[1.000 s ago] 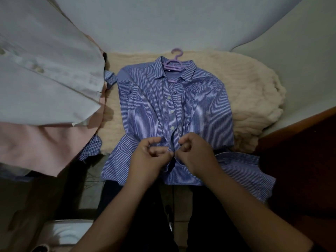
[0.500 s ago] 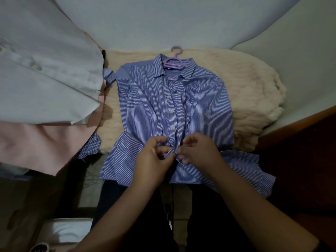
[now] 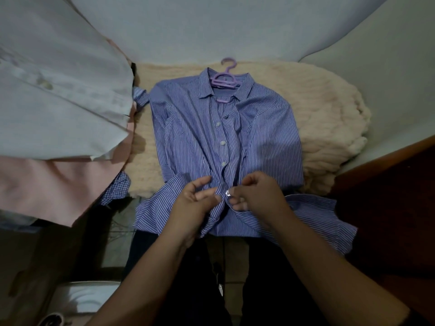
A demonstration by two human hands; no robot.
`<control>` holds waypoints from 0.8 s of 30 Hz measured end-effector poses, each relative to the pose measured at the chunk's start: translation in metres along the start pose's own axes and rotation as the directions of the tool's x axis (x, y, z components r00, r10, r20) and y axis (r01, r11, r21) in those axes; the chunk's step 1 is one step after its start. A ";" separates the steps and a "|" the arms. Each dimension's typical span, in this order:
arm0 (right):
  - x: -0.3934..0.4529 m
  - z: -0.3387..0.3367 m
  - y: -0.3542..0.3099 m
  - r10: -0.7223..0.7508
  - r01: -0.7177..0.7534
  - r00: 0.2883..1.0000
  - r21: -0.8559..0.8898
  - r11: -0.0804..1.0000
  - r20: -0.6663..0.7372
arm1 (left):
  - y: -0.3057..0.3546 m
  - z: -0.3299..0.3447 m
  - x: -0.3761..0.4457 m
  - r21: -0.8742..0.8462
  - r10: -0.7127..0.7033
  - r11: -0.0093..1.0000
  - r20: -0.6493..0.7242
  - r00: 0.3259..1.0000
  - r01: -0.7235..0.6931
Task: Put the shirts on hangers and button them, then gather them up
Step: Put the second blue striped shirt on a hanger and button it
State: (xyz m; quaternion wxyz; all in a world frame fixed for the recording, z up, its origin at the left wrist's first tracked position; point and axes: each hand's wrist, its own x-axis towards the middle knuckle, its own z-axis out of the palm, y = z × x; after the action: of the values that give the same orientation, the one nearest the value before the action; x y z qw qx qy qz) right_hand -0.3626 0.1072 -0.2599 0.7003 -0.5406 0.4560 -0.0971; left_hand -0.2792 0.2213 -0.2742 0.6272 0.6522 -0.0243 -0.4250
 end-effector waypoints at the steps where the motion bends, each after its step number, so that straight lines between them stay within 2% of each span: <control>1: 0.000 0.000 0.000 -0.001 0.001 1.000 0.001 1.000 0.000 | -0.001 0.000 0.000 0.013 0.008 1.000 -0.004 1.000 -0.008; 6: -0.003 -0.002 -0.001 -0.017 0.018 0.999 0.010 1.000 -0.028 | -0.006 0.000 -0.001 0.217 0.158 0.964 -0.011 0.987 -0.152; 11: -0.005 -0.001 -0.003 -0.073 0.070 0.996 -0.063 0.996 -0.045 | -0.004 0.008 -0.010 0.518 0.321 0.804 0.033 0.946 -0.291; 16: -0.001 -0.002 0.000 -0.080 0.076 0.995 -0.079 0.994 -0.056 | -0.006 0.012 -0.016 0.515 0.407 0.782 0.005 0.913 -0.352; 24: 0.000 -0.003 0.006 -0.118 0.116 0.992 -0.041 0.992 -0.044 | -0.006 0.013 -0.013 0.345 0.402 0.866 -0.052 0.914 -0.361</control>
State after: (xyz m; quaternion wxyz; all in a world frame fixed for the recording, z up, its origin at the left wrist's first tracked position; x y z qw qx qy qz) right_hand -0.3669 0.1070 -0.2647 0.6722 -0.5773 0.4414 -0.1416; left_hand -0.2975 0.2193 -0.2703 0.5816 0.7543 -0.1851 -0.2419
